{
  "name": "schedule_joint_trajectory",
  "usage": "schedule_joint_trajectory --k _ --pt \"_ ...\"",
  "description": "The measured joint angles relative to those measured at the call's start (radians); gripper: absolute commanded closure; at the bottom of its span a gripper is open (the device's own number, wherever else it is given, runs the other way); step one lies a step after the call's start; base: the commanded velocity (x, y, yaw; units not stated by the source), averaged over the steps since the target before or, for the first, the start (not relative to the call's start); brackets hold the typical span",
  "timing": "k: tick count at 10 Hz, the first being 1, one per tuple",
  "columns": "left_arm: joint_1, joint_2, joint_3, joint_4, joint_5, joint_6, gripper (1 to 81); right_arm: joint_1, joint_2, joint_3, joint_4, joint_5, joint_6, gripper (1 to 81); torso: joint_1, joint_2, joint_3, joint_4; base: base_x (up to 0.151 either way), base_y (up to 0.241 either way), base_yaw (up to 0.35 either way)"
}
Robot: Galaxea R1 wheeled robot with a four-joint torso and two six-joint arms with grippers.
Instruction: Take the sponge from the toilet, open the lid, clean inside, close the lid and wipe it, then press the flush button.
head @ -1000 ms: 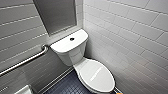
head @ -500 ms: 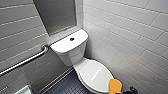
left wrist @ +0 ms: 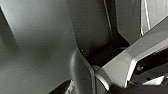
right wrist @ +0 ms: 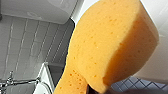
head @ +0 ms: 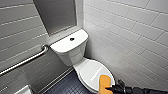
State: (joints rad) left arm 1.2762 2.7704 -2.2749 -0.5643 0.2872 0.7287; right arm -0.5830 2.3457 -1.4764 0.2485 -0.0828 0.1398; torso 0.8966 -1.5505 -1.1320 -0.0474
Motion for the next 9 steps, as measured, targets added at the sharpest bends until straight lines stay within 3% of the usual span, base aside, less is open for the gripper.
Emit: schedule_joint_trajectory --k 4,9 --pt "0.000 0.018 -0.025 0.000 0.000 0.000 1.0 0.165 0.079 -0.194 0.037 -0.083 0.000 81.1 0.000 0.000 0.000 0.000 0.000 0.000 0.000" --pt "0.000 0.031 -0.063 0.000 0.000 0.000 1.0 0.206 0.261 -0.511 0.050 -0.155 0.000 81.1 0.001 0.000 0.000 0.000 0.000 0.000 0.000"
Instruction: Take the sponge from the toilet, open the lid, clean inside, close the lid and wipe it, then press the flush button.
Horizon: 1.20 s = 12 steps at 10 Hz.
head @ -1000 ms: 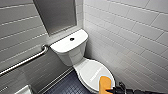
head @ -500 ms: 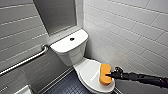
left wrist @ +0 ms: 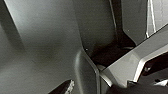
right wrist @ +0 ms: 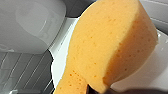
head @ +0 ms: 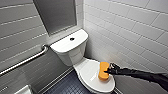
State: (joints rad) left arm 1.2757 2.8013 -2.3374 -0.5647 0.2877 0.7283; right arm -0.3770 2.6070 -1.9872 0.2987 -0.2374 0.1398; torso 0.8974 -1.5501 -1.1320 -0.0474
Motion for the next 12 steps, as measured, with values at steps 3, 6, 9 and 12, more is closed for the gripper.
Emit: schedule_joint_trajectory --k 3,6,9,12 --pt "0.000 0.006 0.000 0.000 0.000 0.000 1.0 0.065 0.024 -0.051 0.004 -0.017 0.000 81.1 0.000 0.000 -0.045 0.000 0.000 0.000 0.000" --pt "-0.006 0.010 0.000 0.000 -0.002 0.000 1.0 0.080 0.039 -0.058 0.003 -0.023 0.000 81.1 0.001 0.000 -0.092 0.000 0.000 0.000 0.000" --pt "-0.006 0.016 0.000 0.000 -0.001 0.000 1.0 0.107 0.107 -0.157 0.003 -0.016 -0.008 81.1 0.001 0.001 -0.091 0.000 0.000 0.000 0.000" --pt "-0.005 0.016 0.000 0.000 -0.002 0.000 1.0 0.089 0.205 -0.241 0.003 -0.014 -0.009 81.1 0.001 0.001 -0.091 0.000 0.000 0.000 0.000"
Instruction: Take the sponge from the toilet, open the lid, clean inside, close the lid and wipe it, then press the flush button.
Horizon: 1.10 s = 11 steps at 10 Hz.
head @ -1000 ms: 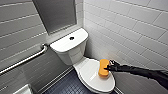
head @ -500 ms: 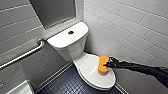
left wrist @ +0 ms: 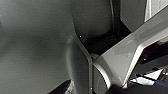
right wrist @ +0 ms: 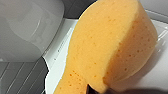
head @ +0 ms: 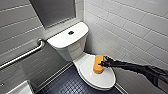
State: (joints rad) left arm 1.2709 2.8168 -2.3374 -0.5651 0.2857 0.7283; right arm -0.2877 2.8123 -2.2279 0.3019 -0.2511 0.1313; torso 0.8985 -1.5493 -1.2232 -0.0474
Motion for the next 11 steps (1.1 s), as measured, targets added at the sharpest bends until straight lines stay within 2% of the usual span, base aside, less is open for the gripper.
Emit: schedule_joint_trajectory --k 2,4,5,9,11 --pt "0.005 -0.007 0.000 -0.003 0.001 0.000 1.0 -0.053 0.007 -0.044 0.001 0.042 0.000 81.1 0.000 0.000 0.000 0.000 0.000 0.000 0.000" --pt "0.006 -0.010 0.000 -0.003 0.010 0.000 1.0 -0.087 -0.009 -0.039 0.012 0.094 0.001 81.1 0.000 0.000 0.000 0.000 0.000 0.000 0.000" --pt "0.006 -0.010 0.000 -0.003 0.014 0.000 1.0 -0.087 -0.031 -0.021 0.012 0.093 0.001 81.1 0.000 0.000 0.000 0.000 0.000 0.000 0.000" --pt "0.007 -0.003 0.000 -0.003 0.016 0.000 1.0 -0.129 -0.186 0.161 0.013 0.139 0.011 81.1 0.000 0.000 0.000 0.000 0.000 0.000 0.000" --pt "0.007 -0.005 0.002 -0.003 0.017 0.000 1.0 -0.213 -0.285 0.246 0.017 0.216 0.024 81.1 0.000 0.000 0.000 0.000 0.000 0.000 0.000"
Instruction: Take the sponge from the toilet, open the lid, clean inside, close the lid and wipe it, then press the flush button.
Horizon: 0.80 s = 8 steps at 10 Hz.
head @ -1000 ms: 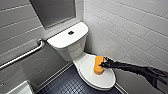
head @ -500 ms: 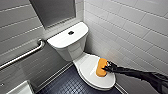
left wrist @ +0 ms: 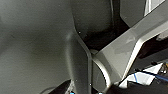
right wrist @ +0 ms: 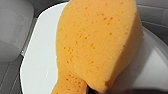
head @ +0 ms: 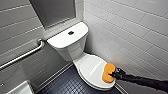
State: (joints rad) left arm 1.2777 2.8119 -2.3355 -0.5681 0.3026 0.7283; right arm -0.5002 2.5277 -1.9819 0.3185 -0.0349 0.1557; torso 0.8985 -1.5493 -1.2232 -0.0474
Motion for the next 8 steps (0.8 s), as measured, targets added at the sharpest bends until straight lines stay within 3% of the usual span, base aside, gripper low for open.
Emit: schedule_joint_trajectory --k 2,4,8 --pt "0.000 0.000 0.001 0.000 0.000 0.000 1.0 -0.066 -0.061 0.078 0.003 0.081 0.004 81.1 0.000 0.000 0.000 0.000 0.000 0.000 0.000" --pt "0.000 0.000 0.010 0.000 0.000 0.000 1.0 -0.108 -0.114 0.139 0.003 0.104 0.004 81.1 0.000 0.000 0.000 0.000 0.000 0.000 0.000" --pt "0.000 -0.004 0.018 0.000 0.000 0.000 1.0 -0.331 -0.316 0.317 0.004 0.194 0.011 81.1 0.000 0.000 0.000 0.000 0.000 0.000 0.000"
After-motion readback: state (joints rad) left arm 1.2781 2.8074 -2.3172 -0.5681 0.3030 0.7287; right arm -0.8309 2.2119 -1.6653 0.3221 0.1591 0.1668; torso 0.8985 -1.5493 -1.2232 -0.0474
